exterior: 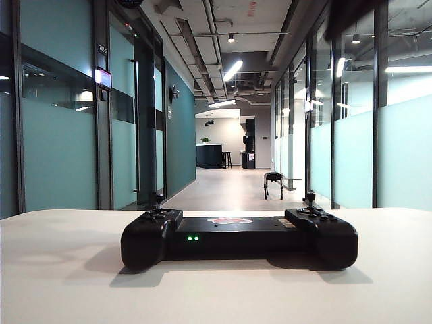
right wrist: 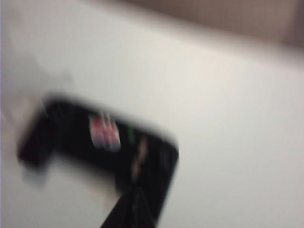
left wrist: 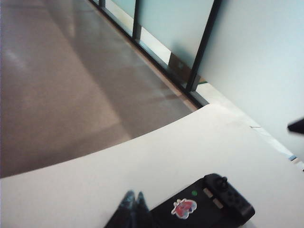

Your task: Push the left joystick on the remote control sitting on the white table forward to make the robot dog walk in a straight line until it approaches the door.

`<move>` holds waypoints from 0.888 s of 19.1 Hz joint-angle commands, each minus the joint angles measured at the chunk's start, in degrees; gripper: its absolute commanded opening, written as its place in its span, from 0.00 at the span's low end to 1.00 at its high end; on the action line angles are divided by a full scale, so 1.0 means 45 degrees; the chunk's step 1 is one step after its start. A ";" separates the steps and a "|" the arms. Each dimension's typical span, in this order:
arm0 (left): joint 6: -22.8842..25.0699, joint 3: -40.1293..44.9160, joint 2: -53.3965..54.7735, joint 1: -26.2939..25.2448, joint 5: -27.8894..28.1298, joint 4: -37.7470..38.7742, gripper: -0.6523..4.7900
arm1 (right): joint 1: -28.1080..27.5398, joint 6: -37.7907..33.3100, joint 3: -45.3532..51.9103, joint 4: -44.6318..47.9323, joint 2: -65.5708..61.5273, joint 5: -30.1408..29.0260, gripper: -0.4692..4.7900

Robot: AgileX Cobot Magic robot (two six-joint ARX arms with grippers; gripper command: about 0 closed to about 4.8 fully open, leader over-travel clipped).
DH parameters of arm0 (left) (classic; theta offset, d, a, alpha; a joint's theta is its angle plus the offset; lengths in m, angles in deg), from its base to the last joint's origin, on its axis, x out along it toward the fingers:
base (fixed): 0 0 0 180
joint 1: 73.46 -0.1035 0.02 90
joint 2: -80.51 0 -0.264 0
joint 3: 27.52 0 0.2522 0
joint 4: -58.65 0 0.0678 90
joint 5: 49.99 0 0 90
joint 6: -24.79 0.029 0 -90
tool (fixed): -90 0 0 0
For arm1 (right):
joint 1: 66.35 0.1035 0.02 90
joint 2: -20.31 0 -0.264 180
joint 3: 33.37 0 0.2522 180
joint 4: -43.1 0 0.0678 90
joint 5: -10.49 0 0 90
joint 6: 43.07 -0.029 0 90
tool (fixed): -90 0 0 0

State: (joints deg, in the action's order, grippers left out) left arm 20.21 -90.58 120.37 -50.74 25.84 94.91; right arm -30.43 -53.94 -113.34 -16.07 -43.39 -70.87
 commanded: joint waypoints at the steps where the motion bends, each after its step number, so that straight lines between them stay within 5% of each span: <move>1: 0.0019 0.0996 -0.0767 0.0015 0.0500 -0.0559 0.11 | 0.0010 0.1433 0.1554 0.3031 0.1209 0.0058 0.09; 4: 0.0243 0.2200 -0.1719 0.0019 0.1156 -0.0947 0.11 | 0.0005 0.1690 0.3269 0.4998 0.2225 0.0063 0.09; 17: 0.0928 0.6562 -0.4969 0.0015 0.1525 -0.3818 0.11 | 0.0000 0.1695 0.3473 0.4673 0.2132 0.0068 0.09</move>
State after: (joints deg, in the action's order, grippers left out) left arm 23.97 -61.57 98.51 -50.72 32.64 79.87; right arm -30.43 -46.47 -97.45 4.13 -33.97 -70.69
